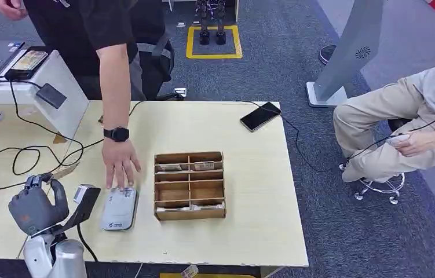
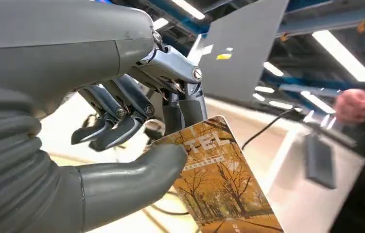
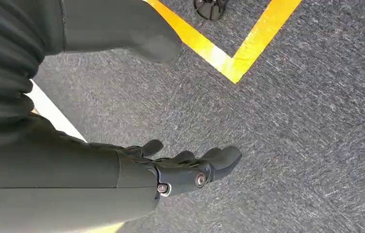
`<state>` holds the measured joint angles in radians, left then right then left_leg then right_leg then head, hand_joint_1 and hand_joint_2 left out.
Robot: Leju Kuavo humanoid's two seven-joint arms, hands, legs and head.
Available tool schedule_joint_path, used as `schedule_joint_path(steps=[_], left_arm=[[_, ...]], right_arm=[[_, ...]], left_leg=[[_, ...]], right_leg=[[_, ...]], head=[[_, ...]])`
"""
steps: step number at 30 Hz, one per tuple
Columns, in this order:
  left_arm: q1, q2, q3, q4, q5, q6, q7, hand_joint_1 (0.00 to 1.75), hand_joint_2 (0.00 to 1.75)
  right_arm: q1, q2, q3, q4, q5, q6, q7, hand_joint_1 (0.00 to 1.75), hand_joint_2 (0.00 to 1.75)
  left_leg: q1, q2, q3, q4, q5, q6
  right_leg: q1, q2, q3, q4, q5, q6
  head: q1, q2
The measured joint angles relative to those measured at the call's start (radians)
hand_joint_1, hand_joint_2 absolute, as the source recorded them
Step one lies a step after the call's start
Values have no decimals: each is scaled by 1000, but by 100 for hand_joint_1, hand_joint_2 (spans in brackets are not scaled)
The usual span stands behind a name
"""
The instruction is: Pass the card to the sensor for recognition and then transmit it.
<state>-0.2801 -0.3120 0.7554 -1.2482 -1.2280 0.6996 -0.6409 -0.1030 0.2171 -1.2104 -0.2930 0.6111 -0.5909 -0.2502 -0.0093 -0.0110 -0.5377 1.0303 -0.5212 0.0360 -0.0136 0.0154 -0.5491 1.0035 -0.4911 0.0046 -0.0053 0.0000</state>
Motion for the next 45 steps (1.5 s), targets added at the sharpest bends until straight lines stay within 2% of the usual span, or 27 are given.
schedule_joint_path(steps=[8, 15, 25, 31, 39, 40, 41, 42, 45], left_arm=[[26, 0, 48, 38, -36, 1, 45, 175, 175], [34, 0, 65, 50, -36, 1, 44, 175, 175], [41, 0, 98, 83, 0, 1, -4, 175, 175], [43, -1, 98, 121, 0, 1, 24, 175, 175], [44, -2, 97, 131, -3, 1, 28, 175, 175], [44, -2, 91, 145, -23, 1, 47, 175, 175], [51, 3, 50, 183, -15, 1, 132, 175, 175], [58, 8, 21, 190, -19, 1, 164, 175, 175], [66, 17, -33, 214, -30, 1, 178, 175, 175]], right_arm=[[1, -1, 5, 6, -37, -13, -6, 0, 175], [1, -2, 8, 10, -41, -14, -7, 0, 175], [5, -2, 25, 9, -22, -18, 8, 0, 175], [6, -2, 31, 9, -14, -18, 5, 0, 175], [6, -2, 31, 9, -14, -18, 5, 0, 175], [6, -2, 31, 9, -15, -18, 2, 0, 175], [6, -2, 31, 9, -16, -18, 3, 0, 175], [6, -2, 31, 9, -16, -18, 3, 0, 175], [6, -2, 32, 9, -19, -17, 3, 0, 175]], left_leg=[[0, -1, 0, 0, 0, 0], [0, -1, 0, 0, 0, 0], [0, -1, 0, 0, 0, 0], [0, -1, 0, 0, 0, 0], [0, -1, 0, 0, 0, 0], [0, -1, 0, 0, 0, 0], [0, -1, 0, 0, 0, 0], [0, -1, 0, 0, 0, 0], [0, -1, 0, 0, 0, 0]], right_leg=[[0, -2, 0, 0, 0, 0], [0, -1, 0, 0, 0, 0], [0, -1, 0, 0, 0, 0], [0, -1, 0, 0, 0, 0], [0, -1, 0, 0, 0, 0], [0, -1, 0, 0, 0, 0], [0, -1, 0, 0, 0, 0], [0, -1, 0, 0, 0, 0], [0, -2, 1, 0, 0, 0]], head=[[0, 0], [0, 0], [0, 0], [0, 0], [0, 0], [0, 0], [0, 0], [0, 0], [0, 0]])
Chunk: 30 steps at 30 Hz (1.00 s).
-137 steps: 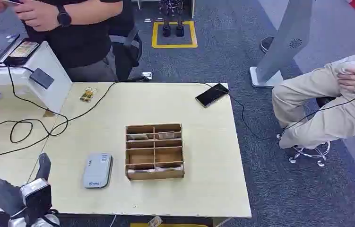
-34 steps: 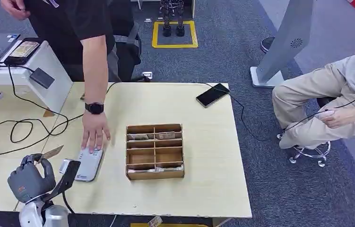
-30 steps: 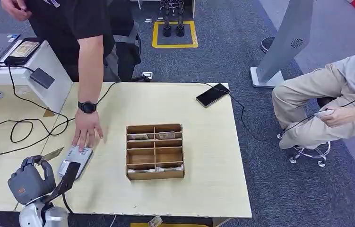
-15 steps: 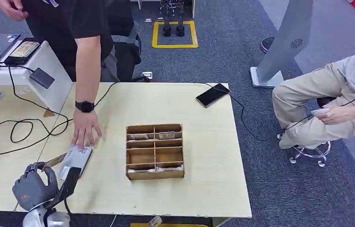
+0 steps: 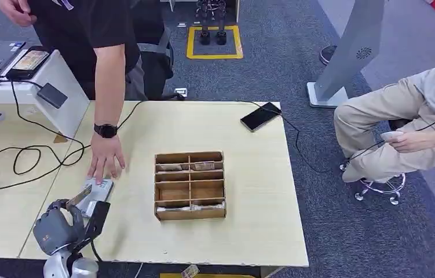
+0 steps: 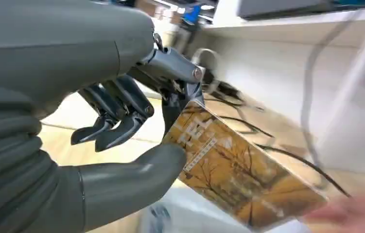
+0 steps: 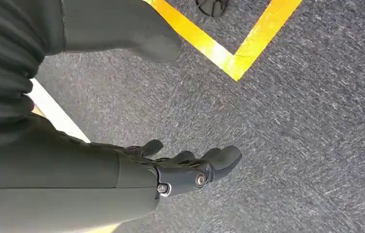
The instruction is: Pass the card to the sensor for recognition and then transmit it.
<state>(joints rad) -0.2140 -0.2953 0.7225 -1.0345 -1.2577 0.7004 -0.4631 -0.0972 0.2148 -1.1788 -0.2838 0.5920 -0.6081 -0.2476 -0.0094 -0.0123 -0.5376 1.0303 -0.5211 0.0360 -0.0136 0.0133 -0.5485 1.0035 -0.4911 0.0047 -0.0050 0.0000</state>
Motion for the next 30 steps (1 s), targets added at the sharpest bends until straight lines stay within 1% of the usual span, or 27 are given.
schedule_joint_path(steps=[6, 9, 13, 24, 27, 30], left_arm=[[15, 11, -56, 47, -19, 0, 7, 175, 175], [29, 19, -98, 57, -29, 1, 18, 175, 175], [37, 24, -127, 64, -32, 2, 23, 175, 175], [53, 31, -161, 73, -35, 5, 23, 175, 175], [61, 34, -172, 80, -13, 5, 23, 175, 175], [61, 35, -173, 93, 62, 5, 3, 175, 175]], right_arm=[[2, 0, 1, 0, -5, 1, -2, 0, 175], [3, -1, 1, 0, -5, 1, -3, 0, 175], [4, -1, 1, 0, -5, 1, -3, 0, 175], [5, -3, 1, 0, -5, 3, -5, 0, 175], [5, -3, 1, 0, -4, 3, -5, 0, 175], [5, -3, 1, 0, -2, 1, -4, 0, 175]], left_leg=[[0, 0, 0, 0, 0, 0], [0, 0, 0, 0, 0, 0], [0, 0, 0, 0, 0, 0], [0, 0, 1, 0, 0, 0], [0, 0, 1, 0, 0, 0], [0, 1, 1, 0, 0, 0]], right_leg=[[0, 0, 0, 0, 0, 0], [0, 0, 0, 0, 0, 0], [0, 0, 0, 0, 0, 0], [0, 0, 1, 0, 0, 0], [0, 0, 0, 0, 0, 0], [0, 0, 0, 0, 0, 0]], head=[[0, 0], [0, 0], [0, 0], [0, 0], [0, 0], [0, 0]])
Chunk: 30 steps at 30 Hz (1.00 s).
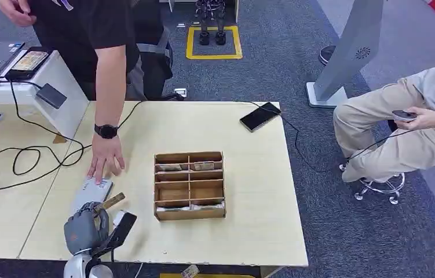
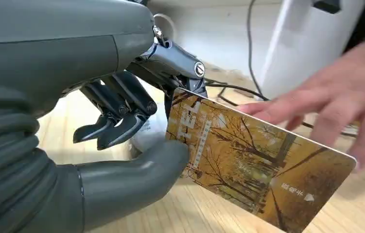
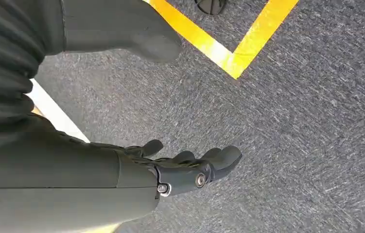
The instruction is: Pass the card to the sensor for recognition and then transmit it.
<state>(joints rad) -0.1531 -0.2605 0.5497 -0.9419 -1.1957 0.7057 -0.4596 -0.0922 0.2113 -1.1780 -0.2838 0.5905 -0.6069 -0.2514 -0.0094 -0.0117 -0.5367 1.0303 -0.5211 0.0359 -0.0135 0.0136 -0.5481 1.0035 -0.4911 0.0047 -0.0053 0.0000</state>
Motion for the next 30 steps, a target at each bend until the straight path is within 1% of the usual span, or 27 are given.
schedule_joint_path(steps=[2, 5, 7, 8, 9, 10, 11, 12, 13, 14, 15, 16, 19, 23, 26, 30], left_arm=[[0, 0, 0, 11, 76, 0, -27, 175, 175], [-2, -1, -3, 20, 245, 0, -68, 175, 175], [-5, 0, -29, 20, 433, -3, -73, 175, 175], [-6, 0, -54, 12, 535, -8, -61, 175, 175], [-2, 3, -81, -3, 611, -10, -42, 175, 175], [2, 6, -117, -18, 662, -15, -27, 175, 175], [5, 9, -148, -30, 734, -36, -18, 175, 175], [4, 10, -173, -47, 831, -59, -12, 175, 175], [3, 10, -194, -70, 959, -83, -9, 175, 175], [1, 10, -208, -89, 1054, -105, -2, 175, 175], [-3, 12, -226, -113, 1160, -125, 13, 175, 175], [-6, 13, -247, -136, 1231, -130, 28, 175, 175], [-15, 19, -307, -189, 1324, -134, 53, 175, 175], [-48, 28, -370, -225, 1380, -114, 53, 175, 175], [-74, 37, -398, -232, 1393, -99, 55, 175, 175], [-105, 49, -425, -230, 1384, -54, 37, 175, 175]], right_arm=[[0, 0, 0, 0, 1, -1, 0, 0, 175], [0, 0, 0, 0, 3, -2, 0, 0, 175], [0, 0, 0, 0, 6, -5, 0, 0, 175], [0, 0, 0, 0, 6, -7, 0, 0, 175], [0, 0, 0, 0, 6, -10, 0, 0, 175], [0, 0, 0, 0, 7, -14, 0, 0, 175], [0, 0, 0, 0, 9, -18, 1, 0, 175], [-1, 0, 0, 0, 13, -21, 2, 0, 175], [-1, 0, 0, 0, 16, -23, 3, 0, 175], [0, 0, 0, 0, 18, -24, 3, 0, 175], [0, 0, 0, 0, 21, -27, 3, 0, 175], [-1, 0, 0, 0, 23, -29, 3, 0, 175], [-1, 0, 0, 0, 27, -32, 3, 0, 175], [-1, 0, 0, 0, 37, -32, 3, 0, 175], [-1, 0, 0, 0, 39, -32, 3, 0, 175], [-2, 0, 2, 1, 48, -32, 4, 0, 175]], left_leg=[[0, 0, 0, 0, 0, 0], [0, 0, 0, 0, 0, 0], [0, 0, 0, 0, 0, 0], [0, 0, 0, 0, 0, 0], [0, 0, 0, 0, 0, 0], [0, -1, 0, 0, 0, 0], [0, -1, 0, 0, 0, 0], [0, -1, 0, 0, 0, 0], [0, 0, 0, 0, 0, 0], [0, 0, 0, 0, 0, 0], [0, 0, 0, 0, 0, 0], [0, -1, 0, 0, 0, 0], [0, -1, 0, 0, 0, 0], [0, -1, 0, 0, 0, 0], [0, 0, 0, 0, 0, 0], [0, 0, 0, 0, 0, 0]], right_leg=[[0, 0, 0, 0, 0, 0], [0, 0, 0, 0, 0, 0], [0, 0, 0, 0, 0, 0], [0, 0, 0, 0, 0, 0], [0, 0, 0, 0, 0, 0], [0, -1, 0, 0, 0, 0], [0, -1, 0, 0, 0, 0], [0, -1, 0, 0, 0, 0], [0, -1, 0, 0, 0, 0], [0, 0, 0, 0, 0, 0], [0, 0, 0, 0, 0, 0], [0, -1, 0, 0, 0, 0], [0, -1, 0, 0, 0, 0], [0, -1, 0, 0, 0, 0], [0, -1, 0, 0, 0, 0], [0, -1, 0, 0, 0, 0]], head=[[0, 0], [0, 0], [0, 0], [0, 0], [0, 0], [0, 0], [0, 0], [0, 0], [0, 0], [0, 0], [0, 0], [0, 0], [0, 0], [0, 0], [0, 0], [0, 0]])
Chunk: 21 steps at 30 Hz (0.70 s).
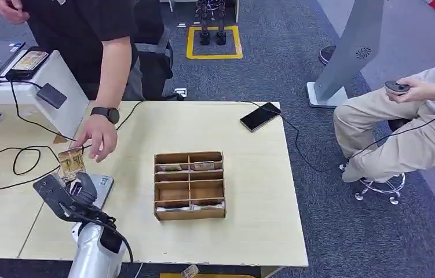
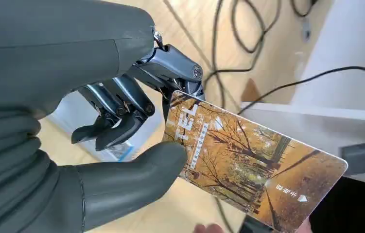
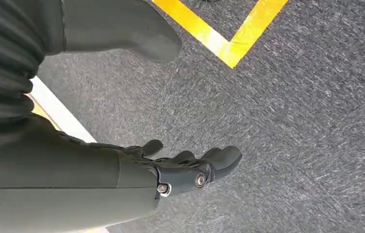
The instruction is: Pass the card to the sensor for recognition and then transmit it.
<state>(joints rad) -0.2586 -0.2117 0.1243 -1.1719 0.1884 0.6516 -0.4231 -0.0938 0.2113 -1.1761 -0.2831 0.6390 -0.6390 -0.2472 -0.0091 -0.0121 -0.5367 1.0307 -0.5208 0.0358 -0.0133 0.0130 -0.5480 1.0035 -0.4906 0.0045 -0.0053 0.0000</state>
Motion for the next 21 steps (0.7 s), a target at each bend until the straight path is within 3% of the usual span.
schedule_joint_path(steps=[8, 14, 15, 17, 20, 21], left_arm=[[-35, 20, -28, 21, -9, 9, -2, 175, 175], [-52, 39, -40, 96, -60, 29, -5, 175, 175], [-55, 42, -40, 109, -99, 34, -7, 56, 175], [-61, 47, -40, 133, -187, 40, -7, 56, 175], [-62, 51, -41, 153, -233, 41, -6, 56, 175], [-63, 51, -41, 155, -234, 41, -6, 0, 175]], right_arm=[[-1, 0, 8, 4, 1, 0, 6, 0, 175], [-2, 0, 16, 8, 13, 1, 17, 0, 175], [-2, 0, 18, 8, 15, 2, 17, 0, 175], [-2, 0, 20, 8, 20, 3, 17, 0, 175], [-3, 0, 23, 8, 24, 3, 17, 0, 175], [-3, 0, 23, 8, 24, 3, 17, 0, 175]], left_leg=[[0, 0, 0, 0, 0, 0], [0, 0, 0, 0, 0, 0], [0, 0, 0, 0, 0, 0], [0, 0, 0, 0, 0, 0], [0, 0, 0, 0, 0, 0], [0, 0, 0, 0, 0, 0]], right_leg=[[0, 0, 0, 0, 0, 0], [0, 0, 0, 0, 0, 0], [0, 0, 0, 0, 0, 0], [0, 0, 0, 0, 0, 0], [0, 0, 0, 0, 0, 0], [0, 0, 0, 0, 0, 0]], head=[[0, 0], [0, 0], [0, 0], [0, 0], [0, 0], [0, 0]])
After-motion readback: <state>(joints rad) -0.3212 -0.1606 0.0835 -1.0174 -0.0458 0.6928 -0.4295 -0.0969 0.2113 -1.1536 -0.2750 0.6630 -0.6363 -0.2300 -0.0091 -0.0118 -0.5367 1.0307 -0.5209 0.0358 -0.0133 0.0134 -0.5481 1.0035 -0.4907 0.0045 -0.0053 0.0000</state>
